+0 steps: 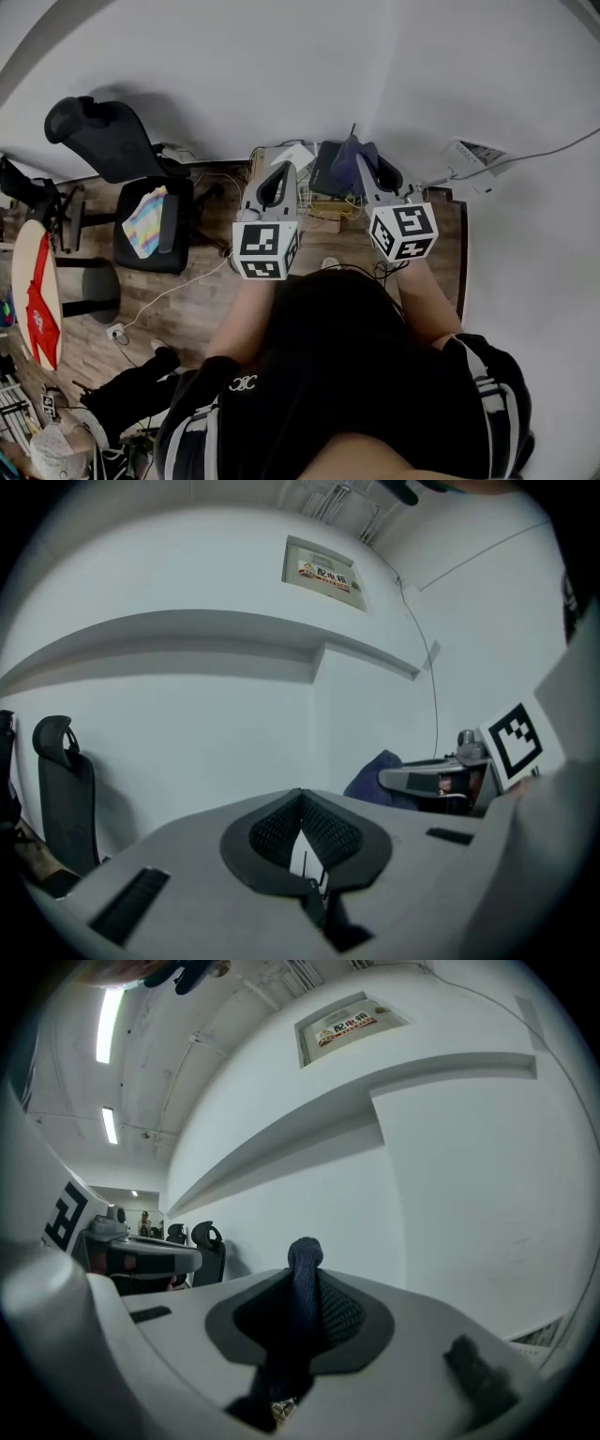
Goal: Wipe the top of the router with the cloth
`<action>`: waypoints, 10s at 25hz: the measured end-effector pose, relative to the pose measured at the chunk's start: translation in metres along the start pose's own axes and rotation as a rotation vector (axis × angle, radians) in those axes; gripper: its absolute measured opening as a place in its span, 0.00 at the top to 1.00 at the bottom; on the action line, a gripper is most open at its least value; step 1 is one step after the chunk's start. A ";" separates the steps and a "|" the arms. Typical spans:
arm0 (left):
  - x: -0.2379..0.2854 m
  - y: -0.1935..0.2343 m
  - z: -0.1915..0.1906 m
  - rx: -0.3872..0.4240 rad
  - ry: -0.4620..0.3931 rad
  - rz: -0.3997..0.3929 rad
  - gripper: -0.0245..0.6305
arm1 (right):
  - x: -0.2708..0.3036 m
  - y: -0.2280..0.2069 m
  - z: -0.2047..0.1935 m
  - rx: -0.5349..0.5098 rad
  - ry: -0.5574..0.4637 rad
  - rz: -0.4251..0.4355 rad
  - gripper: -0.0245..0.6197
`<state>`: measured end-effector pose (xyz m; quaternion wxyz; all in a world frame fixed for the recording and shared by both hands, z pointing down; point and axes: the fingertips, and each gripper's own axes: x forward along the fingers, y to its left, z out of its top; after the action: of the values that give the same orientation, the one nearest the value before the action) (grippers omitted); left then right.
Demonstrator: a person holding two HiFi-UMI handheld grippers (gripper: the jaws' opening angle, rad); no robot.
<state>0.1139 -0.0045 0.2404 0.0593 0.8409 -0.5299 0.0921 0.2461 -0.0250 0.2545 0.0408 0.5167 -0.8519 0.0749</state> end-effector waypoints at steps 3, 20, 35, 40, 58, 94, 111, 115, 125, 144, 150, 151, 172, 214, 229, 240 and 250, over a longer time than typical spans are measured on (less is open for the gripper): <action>0.007 0.010 -0.017 -0.018 0.061 0.029 0.96 | 0.018 -0.005 -0.010 0.010 0.031 0.028 0.85; 0.047 0.080 -0.093 -0.157 0.214 0.040 0.96 | 0.109 0.018 -0.064 0.004 0.196 0.085 0.86; 0.094 0.127 -0.287 -0.287 0.368 0.050 0.96 | 0.207 0.055 -0.221 0.059 0.327 0.224 0.86; 0.103 0.145 -0.362 -0.315 0.414 0.062 0.96 | 0.235 0.056 -0.298 0.062 0.382 0.225 0.86; 0.115 0.177 -0.528 -0.338 0.565 -0.029 0.96 | 0.366 0.059 -0.503 -0.118 0.472 0.273 0.86; 0.144 0.215 -0.538 -0.393 0.572 0.008 0.96 | 0.390 0.071 -0.603 -0.376 0.831 0.484 0.80; 0.120 0.250 -0.541 -0.506 0.579 0.221 0.96 | 0.456 0.069 -0.604 -0.247 0.806 0.476 0.80; 0.121 0.245 -0.536 -0.492 0.593 0.213 0.96 | 0.468 0.042 -0.604 -0.160 0.814 0.364 0.80; 0.133 0.241 -0.524 -0.494 0.580 0.194 0.96 | 0.485 -0.043 -0.603 -0.051 0.833 -0.084 0.80; 0.130 0.254 -0.523 -0.485 0.583 0.191 0.96 | 0.463 0.041 -0.601 -0.158 0.753 0.235 0.81; 0.125 0.254 -0.526 -0.474 0.599 0.183 0.96 | 0.448 0.046 -0.602 -0.177 0.759 0.282 0.81; 0.125 0.253 -0.526 -0.471 0.601 0.179 0.96 | 0.448 0.038 -0.602 -0.176 0.767 0.252 0.81; 0.126 0.244 -0.528 -0.457 0.605 0.134 0.96 | 0.388 -0.034 -0.609 0.100 0.963 -0.219 0.82; 0.140 0.219 -0.517 -0.441 0.581 0.081 0.96 | 0.363 -0.039 -0.533 0.068 0.751 -0.123 0.85; 0.140 0.201 -0.358 -0.443 0.399 0.089 0.96 | 0.277 0.017 -0.309 0.108 0.360 -0.007 0.85; 0.088 0.202 -0.130 -0.283 0.223 0.072 0.96 | 0.242 0.065 -0.084 0.093 0.137 -0.006 0.85; 0.018 0.221 0.003 -0.124 0.102 0.147 0.96 | 0.199 0.087 0.043 0.054 -0.054 0.003 0.85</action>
<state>-0.0773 -0.1165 0.2419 0.1312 0.7887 -0.5911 0.1061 0.0772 -0.1670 0.2335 0.0039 0.5181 -0.8512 0.0839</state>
